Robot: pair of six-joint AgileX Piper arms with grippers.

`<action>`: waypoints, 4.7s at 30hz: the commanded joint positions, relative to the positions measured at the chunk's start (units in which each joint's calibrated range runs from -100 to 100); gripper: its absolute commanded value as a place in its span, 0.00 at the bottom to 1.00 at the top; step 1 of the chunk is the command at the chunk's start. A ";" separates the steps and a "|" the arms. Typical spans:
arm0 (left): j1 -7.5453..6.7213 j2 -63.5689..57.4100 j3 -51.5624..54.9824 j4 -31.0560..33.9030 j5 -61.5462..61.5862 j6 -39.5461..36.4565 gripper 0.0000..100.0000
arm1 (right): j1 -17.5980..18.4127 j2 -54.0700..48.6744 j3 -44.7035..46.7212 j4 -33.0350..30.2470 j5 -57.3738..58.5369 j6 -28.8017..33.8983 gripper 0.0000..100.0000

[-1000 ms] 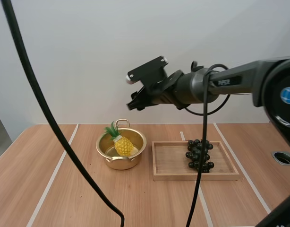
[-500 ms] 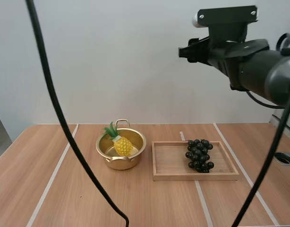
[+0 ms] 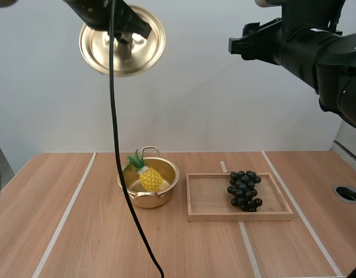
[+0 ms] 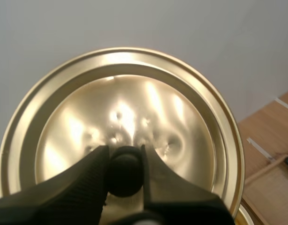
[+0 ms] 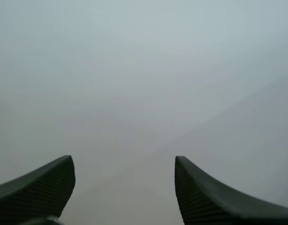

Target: Open the pot, put the pineapple inside, and close it

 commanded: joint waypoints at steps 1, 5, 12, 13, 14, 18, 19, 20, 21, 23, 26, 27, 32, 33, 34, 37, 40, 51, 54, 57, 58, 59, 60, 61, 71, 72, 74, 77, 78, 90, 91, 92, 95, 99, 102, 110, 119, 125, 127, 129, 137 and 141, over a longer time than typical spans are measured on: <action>-0.09 9.26 0.36 0.34 12.24 -0.28 0.00 | -1.04 -1.38 0.17 -0.80 5.33 -0.15 1.00; -0.09 14.22 0.36 0.34 13.93 0.59 0.00 | -1.04 -1.38 0.17 -0.80 5.61 -0.15 1.00; -0.09 21.59 0.36 0.34 13.93 2.90 0.00 | -1.04 -1.38 0.17 -0.80 6.14 -0.15 1.00; -0.09 22.63 0.36 0.34 13.93 3.16 0.00 | -1.04 -1.38 0.17 -0.93 6.13 -0.15 1.00; -0.09 23.63 0.36 0.34 13.93 3.16 0.00 | -1.04 -1.38 0.17 -1.47 6.13 -0.15 1.00; -0.09 26.99 0.36 0.34 13.93 3.67 0.00 | -1.04 -1.38 0.17 -3.66 6.13 -0.15 1.00; -0.17 27.85 0.36 0.34 13.93 4.14 0.00 | -1.04 -1.38 0.17 -3.89 6.13 -0.15 1.00; -0.17 28.65 0.36 0.34 13.93 4.37 0.00 | -1.04 -1.38 0.17 -4.29 6.13 -0.15 1.00; -0.17 29.43 0.36 0.34 13.93 4.61 0.00 | -1.04 -1.38 0.17 -4.60 6.13 -0.15 1.00; -0.17 30.96 0.36 0.34 13.93 4.93 0.00 | -1.04 -1.38 0.17 -5.25 6.13 -0.15 1.00; -0.17 33.47 0.80 0.42 13.93 4.93 0.00 | -1.04 -1.38 0.17 -5.78 6.13 -0.15 1.00; -0.17 34.19 1.45 0.28 13.93 4.93 0.00 | -1.04 -1.38 0.17 -5.78 6.13 -0.15 1.00; -0.17 36.95 5.77 0.06 13.93 5.76 0.00 | -1.04 -1.38 0.17 -7.97 6.13 -0.15 1.00; -0.17 37.35 6.79 -0.07 13.93 6.15 0.00 | -1.04 -1.38 0.17 -8.15 6.13 -0.05 1.00; -0.17 37.79 7.65 -0.07 13.93 6.35 0.00 | -1.04 -1.38 0.17 -8.15 6.13 -0.05 1.00; -0.17 37.97 10.24 -0.48 13.93 7.44 0.00 | -1.04 -1.38 0.17 -8.15 6.13 -0.05 1.00; -0.17 37.97 12.75 -1.69 13.93 7.93 0.00 | -1.04 -1.38 0.17 -8.15 6.13 0.21 1.00; -0.86 36.51 18.61 -4.76 13.93 9.37 0.00 | -1.04 -0.21 0.17 -8.15 6.58 0.25 1.00; -1.86 34.44 17.94 -5.40 13.93 11.52 0.00 | -1.04 0.56 0.17 -7.04 7.49 0.25 1.00; -2.64 31.77 16.26 -5.63 13.93 10.55 0.00 | -1.04 1.35 0.17 -6.11 8.66 0.25 1.00; -2.84 30.89 16.09 -5.63 13.93 10.31 0.00 | -1.04 1.80 0.17 -5.98 9.11 0.25 1.00; -2.86 30.20 16.09 -5.63 13.93 10.24 0.00 | -1.04 1.86 0.17 -5.98 9.09 0.25 1.00; -2.86 29.46 16.09 -5.03 13.93 10.03 0.00 | -1.04 1.84 0.17 -5.98 9.28 0.25 1.00; -2.86 28.95 16.09 -4.14 13.93 9.76 0.00 | -1.04 1.88 0.17 -5.98 9.47 0.25 1.00; -2.86 28.92 19.65 0.90 13.93 9.67 0.00 | -1.04 1.88 0.17 -5.98 9.65 0.25 1.00; -2.86 29.07 20.43 1.16 13.93 9.86 0.00 | -1.04 1.88 0.17 -5.98 9.65 0.25 1.00; -2.86 29.65 21.58 1.26 13.93 10.34 0.00 | -1.04 1.88 0.17 -5.98 9.65 0.25 1.00; -2.86 30.94 21.92 1.19 13.93 10.79 0.00 | -1.04 1.88 0.17 -5.98 9.65 0.25 1.00; -2.86 31.21 21.92 1.05 13.93 10.79 0.00 | -1.04 1.88 0.17 -5.98 9.65 0.25 1.00; -2.86 35.14 22.03 -0.10 13.93 11.76 0.00 | -1.04 1.88 0.17 -5.98 10.26 0.25 1.00; -2.86 35.33 22.03 -0.10 13.93 11.94 0.00 | -1.04 1.88 0.17 -5.98 10.26 0.25 1.00; -2.86 35.61 22.03 -0.22 13.93 12.05 0.00 | -1.04 1.88 0.17 -5.98 10.26 0.25 1.00; -2.86 36.29 22.03 -0.58 13.93 12.05 0.00 | -1.04 1.88 0.17 -5.98 10.26 0.25 1.00; -2.86 36.76 22.03 -0.95 13.93 12.05 0.00 | -1.04 1.88 0.17 -5.98 10.26 0.25 1.00; -2.86 36.76 22.03 -2.03 13.93 12.16 0.00 | -1.04 1.88 0.17 -5.98 10.26 0.25 1.00; -2.86 36.76 22.03 -2.77 13.93 12.05 0.30 | -1.04 1.88 0.17 -5.98 10.26 0.25 1.00; -2.86 36.51 22.03 -2.77 13.93 13.14 1.00 | -1.04 1.88 0.17 -5.98 13.88 0.25 1.00; -2.86 35.44 18.83 -2.77 13.93 12.96 1.00 | -1.04 1.88 0.17 -6.49 14.04 0.25 1.00; -2.86 33.88 16.19 -2.77 13.93 11.58 1.00 | -1.04 1.88 0.17 -7.03 14.21 0.25 1.00; -2.77 31.98 13.84 -2.77 13.93 7.46 1.00 | -1.04 1.88 0.17 -8.00 14.21 0.25 1.00; 0.64 16.62 16.26 -18.40 -13.09 6.83 1.00 | -1.04 1.61 0.17 -7.68 11.86 2.02 1.00; 3.14 4.51 21.81 -24.81 -32.75 9.73 1.00 | -1.04 2.05 0.17 -8.89 14.16 2.52 1.00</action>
